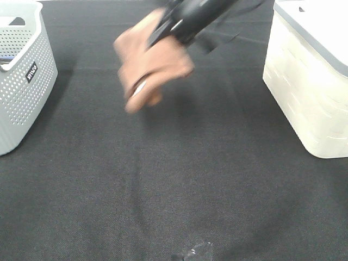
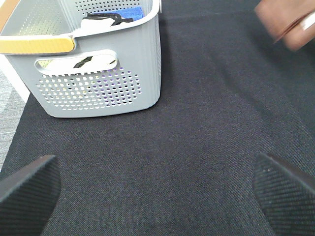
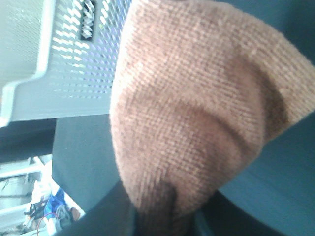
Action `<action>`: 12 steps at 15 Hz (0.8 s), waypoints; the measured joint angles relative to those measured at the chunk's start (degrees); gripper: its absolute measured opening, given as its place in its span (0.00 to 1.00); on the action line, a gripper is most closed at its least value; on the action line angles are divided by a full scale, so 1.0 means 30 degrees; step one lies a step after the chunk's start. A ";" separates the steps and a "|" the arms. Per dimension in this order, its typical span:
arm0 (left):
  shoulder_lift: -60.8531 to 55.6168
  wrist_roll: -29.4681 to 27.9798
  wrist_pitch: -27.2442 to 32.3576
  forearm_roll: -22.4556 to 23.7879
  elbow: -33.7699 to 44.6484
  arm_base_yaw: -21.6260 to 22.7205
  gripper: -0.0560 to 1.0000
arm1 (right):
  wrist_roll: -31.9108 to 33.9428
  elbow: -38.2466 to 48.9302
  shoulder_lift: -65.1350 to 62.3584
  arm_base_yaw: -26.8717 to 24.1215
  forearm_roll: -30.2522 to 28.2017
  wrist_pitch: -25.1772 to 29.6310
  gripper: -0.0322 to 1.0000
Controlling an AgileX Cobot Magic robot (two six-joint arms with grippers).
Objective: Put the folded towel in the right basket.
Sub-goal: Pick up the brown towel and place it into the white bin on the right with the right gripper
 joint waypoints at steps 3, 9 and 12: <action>0.0000 0.0000 0.0000 0.0000 0.0000 0.0000 0.99 | 0.0000 0.0000 -0.3591 -0.3476 -0.1872 0.1127 0.22; 0.0000 0.0000 0.0000 0.0000 0.0000 0.0000 0.99 | 0.0057 0.0000 -0.6627 -1.2739 -0.6723 0.1280 0.22; 0.0000 0.0000 0.0000 0.0000 0.0000 0.0000 0.99 | 0.0057 0.0000 -0.6207 -1.3159 -0.8327 0.1318 0.22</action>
